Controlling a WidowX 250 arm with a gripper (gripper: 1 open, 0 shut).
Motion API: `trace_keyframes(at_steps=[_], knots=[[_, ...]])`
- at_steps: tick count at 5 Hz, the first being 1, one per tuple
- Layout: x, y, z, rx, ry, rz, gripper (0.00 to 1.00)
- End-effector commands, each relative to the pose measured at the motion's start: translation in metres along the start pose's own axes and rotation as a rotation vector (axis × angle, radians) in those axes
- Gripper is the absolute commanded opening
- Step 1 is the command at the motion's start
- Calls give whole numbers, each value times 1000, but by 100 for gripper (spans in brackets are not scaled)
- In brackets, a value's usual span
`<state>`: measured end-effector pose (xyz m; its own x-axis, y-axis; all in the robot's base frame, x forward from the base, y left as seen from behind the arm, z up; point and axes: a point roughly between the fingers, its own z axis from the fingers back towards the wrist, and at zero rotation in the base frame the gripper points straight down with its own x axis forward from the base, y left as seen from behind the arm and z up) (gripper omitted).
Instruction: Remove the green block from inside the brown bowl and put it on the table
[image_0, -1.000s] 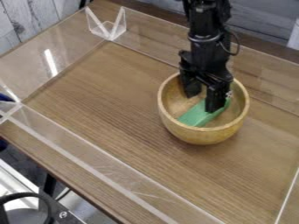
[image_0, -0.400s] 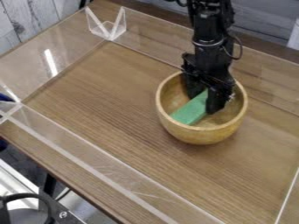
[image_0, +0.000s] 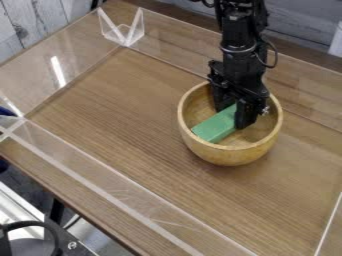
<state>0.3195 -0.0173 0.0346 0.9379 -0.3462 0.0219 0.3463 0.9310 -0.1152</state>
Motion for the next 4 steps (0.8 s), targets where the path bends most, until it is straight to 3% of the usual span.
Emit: trace_keyframes(at_steps=[1,4], knots=[[4,2,15,13,-42,-3,0],[0,2,25,14,-55,-2,0]])
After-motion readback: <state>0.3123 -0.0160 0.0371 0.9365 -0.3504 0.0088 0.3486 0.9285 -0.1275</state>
